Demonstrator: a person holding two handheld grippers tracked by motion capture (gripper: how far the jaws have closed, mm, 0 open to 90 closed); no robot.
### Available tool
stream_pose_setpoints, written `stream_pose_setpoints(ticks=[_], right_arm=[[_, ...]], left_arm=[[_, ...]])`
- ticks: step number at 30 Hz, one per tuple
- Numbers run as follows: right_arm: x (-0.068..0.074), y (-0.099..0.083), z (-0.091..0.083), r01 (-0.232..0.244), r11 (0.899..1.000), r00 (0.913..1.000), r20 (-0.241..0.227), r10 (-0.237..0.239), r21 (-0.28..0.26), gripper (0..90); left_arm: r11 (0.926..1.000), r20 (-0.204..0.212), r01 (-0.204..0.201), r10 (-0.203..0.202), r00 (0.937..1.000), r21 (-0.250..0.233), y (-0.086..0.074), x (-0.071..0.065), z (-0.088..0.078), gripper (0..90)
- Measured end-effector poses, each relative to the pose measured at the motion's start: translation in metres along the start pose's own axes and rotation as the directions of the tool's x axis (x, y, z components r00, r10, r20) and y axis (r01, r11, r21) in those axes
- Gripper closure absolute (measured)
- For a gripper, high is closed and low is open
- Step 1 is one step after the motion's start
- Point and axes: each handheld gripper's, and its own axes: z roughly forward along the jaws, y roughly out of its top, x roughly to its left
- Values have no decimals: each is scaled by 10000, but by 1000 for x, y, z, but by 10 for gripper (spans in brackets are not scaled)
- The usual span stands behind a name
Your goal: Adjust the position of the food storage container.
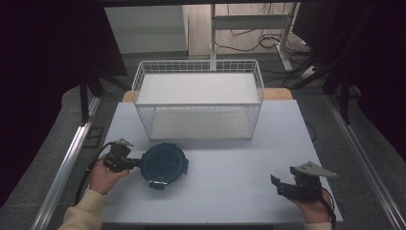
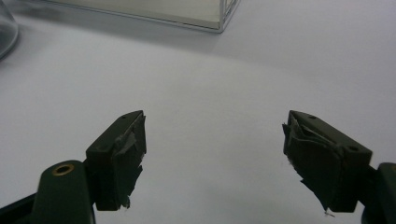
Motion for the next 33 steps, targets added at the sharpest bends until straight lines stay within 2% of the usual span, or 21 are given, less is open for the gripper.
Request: stream_pose_setpoints(ticks=[3, 6, 9, 16, 22, 32, 33], right_arm=[[1, 0, 1, -1, 10000, 10000, -15, 1, 33, 209], [1, -1, 2, -8, 10000, 10000, -49, 8, 94, 209], [2, -2, 4, 38, 9998, 10000, -76, -36, 192, 209], [0, -1, 2, 2, 10000, 10000, -17, -1, 91, 209], [1, -1, 2, 16, 9999, 10000, -56, -15, 106, 209], [1, -1, 3, -12, 9999, 10000, -68, 13, 117, 209], [1, -1, 3, -15, 9999, 10000, -68, 16, 116, 209]], left_arm=[[10000, 93, -46, 47, 9999, -39, 2, -6, 2, 900], [10000, 488, 17, -13, 9988, -91, 5, -13, 5, 900], [9998, 702, -197, 201, 9973, -66, 8, -24, 9, 900], [9991, 932, -407, 417, 9948, -126, 15, -43, 16, 900], [9981, 1057, -613, 611, 9925, -12, 16, -53, 19, 900], [9965, 1221, -833, 838, 9890, -88, 15, -70, 22, 900], [9966, 1392, -821, 828, 9868, -110, 15, -73, 23, 900]])
